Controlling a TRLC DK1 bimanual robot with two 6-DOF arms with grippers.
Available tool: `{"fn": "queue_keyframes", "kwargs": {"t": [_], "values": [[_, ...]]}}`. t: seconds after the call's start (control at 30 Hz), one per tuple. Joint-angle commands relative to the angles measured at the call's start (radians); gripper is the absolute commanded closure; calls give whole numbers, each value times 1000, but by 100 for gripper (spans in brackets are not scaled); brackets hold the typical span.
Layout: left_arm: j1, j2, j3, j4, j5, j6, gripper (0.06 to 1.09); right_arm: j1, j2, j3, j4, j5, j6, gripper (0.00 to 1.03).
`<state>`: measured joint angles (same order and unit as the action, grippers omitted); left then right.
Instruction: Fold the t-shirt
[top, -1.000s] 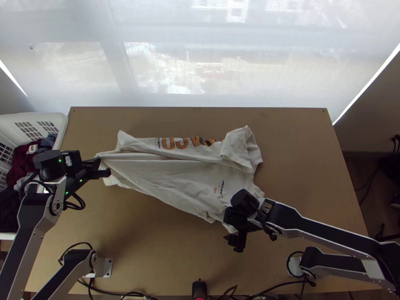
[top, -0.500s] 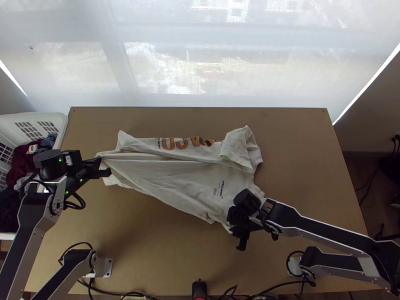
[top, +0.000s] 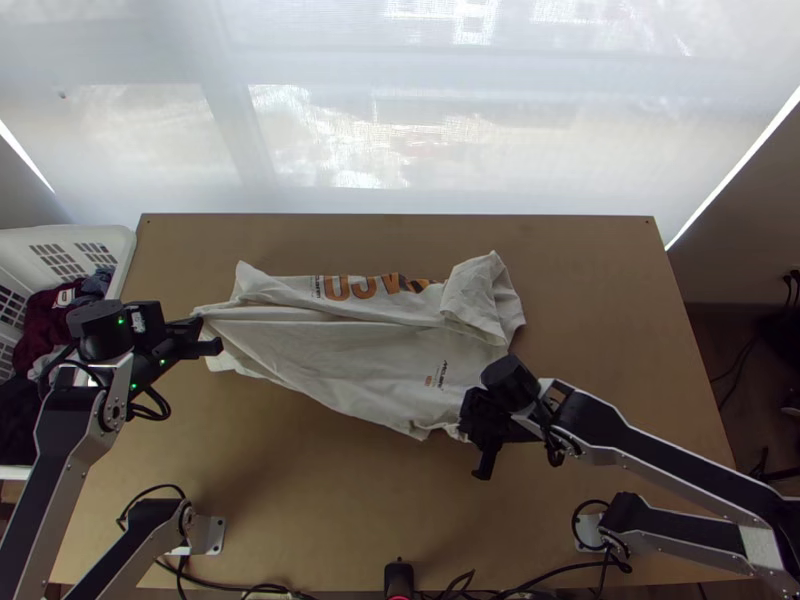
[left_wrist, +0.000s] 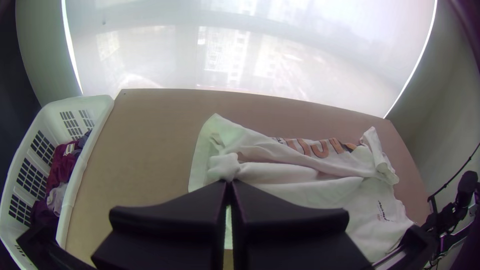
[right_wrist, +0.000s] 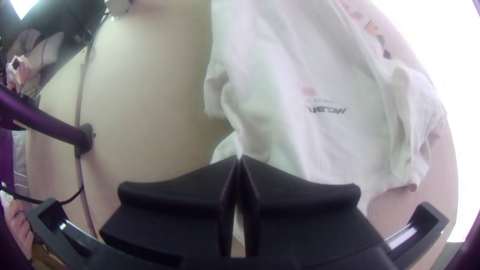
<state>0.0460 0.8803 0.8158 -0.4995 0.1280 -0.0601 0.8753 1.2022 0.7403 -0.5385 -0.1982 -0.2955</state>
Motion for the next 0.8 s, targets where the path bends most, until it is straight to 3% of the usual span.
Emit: {"fn": "queue_keyframes", "kwargs": {"t": [0.0,0.33,0.77], "values": [[0,-7,2,-5,1,0,105,-27,-85,125,-104,3,4,100],[0,-20,2,-24,1,0,105,-203,-101,195,-118,2,-65,100],[-5,-26,-23,-31,4,6,105,-361,203,165,207,3,-110,100]]}}
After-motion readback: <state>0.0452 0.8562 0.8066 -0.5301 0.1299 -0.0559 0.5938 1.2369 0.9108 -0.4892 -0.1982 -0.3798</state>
